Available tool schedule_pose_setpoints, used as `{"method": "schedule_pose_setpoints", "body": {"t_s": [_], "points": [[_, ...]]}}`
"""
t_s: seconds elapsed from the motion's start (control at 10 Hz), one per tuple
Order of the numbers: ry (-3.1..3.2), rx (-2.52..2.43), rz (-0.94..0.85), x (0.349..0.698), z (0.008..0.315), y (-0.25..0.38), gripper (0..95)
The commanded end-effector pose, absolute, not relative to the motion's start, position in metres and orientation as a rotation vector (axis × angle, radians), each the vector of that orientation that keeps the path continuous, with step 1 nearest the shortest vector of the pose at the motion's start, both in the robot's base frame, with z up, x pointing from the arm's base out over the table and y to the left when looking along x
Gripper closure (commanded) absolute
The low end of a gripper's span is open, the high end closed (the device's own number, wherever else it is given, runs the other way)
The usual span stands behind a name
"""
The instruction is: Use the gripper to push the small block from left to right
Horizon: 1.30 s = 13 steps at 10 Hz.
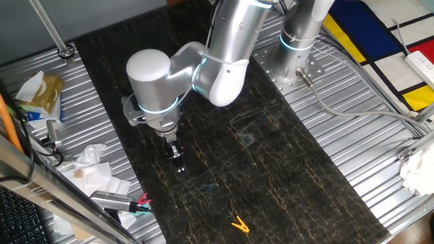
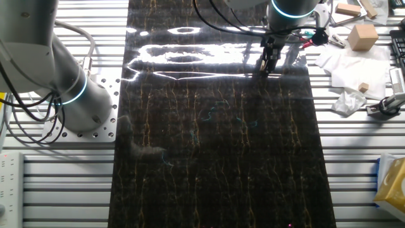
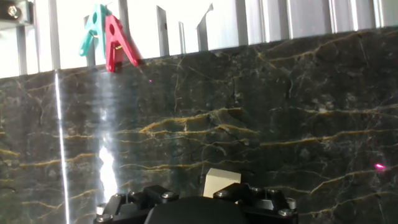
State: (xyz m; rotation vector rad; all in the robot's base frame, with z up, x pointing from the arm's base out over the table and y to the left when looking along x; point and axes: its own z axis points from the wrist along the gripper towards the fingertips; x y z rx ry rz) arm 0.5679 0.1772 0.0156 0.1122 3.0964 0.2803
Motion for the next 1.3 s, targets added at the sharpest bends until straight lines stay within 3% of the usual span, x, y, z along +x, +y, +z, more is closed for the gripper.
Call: {"method": "schedule_pose_setpoints", "body": {"t_s": [0.1,1.3], "points": [[3.091,0.115,0.301,0.568,0.014,0.182,19.0],[3.078,0.228,0.384,0.574,0.021,0.22,19.0]]}}
